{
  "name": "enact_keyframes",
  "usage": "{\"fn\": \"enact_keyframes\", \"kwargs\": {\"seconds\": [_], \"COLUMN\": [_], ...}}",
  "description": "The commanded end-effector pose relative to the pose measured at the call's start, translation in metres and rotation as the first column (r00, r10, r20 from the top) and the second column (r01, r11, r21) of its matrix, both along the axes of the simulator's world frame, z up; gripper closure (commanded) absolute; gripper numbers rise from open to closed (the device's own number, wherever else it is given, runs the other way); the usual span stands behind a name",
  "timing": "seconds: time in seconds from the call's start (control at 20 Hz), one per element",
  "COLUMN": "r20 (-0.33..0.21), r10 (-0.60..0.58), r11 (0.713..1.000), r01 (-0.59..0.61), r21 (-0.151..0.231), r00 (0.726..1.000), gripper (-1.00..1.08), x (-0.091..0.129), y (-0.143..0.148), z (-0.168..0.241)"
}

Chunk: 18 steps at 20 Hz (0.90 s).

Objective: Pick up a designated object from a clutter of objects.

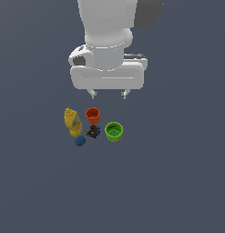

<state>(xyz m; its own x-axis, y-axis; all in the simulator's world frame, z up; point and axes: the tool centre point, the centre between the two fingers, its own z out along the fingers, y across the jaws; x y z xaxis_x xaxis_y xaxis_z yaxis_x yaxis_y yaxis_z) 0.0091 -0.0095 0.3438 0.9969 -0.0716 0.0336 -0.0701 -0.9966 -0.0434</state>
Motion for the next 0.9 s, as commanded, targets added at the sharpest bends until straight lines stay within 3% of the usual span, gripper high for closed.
{"fn": "enact_keyframes", "kwargs": {"seconds": [0.0,0.85], "r20": [0.000,-0.009], "r10": [0.000,0.021], "r11": [1.000,1.000], "r01": [0.000,-0.020], "r21": [0.000,0.003], "r00": [1.000,1.000], "gripper": [-0.92,-0.92], "x": [0.0000,-0.0036], "y": [0.0000,-0.0031], "z": [0.0000,-0.0055]}}
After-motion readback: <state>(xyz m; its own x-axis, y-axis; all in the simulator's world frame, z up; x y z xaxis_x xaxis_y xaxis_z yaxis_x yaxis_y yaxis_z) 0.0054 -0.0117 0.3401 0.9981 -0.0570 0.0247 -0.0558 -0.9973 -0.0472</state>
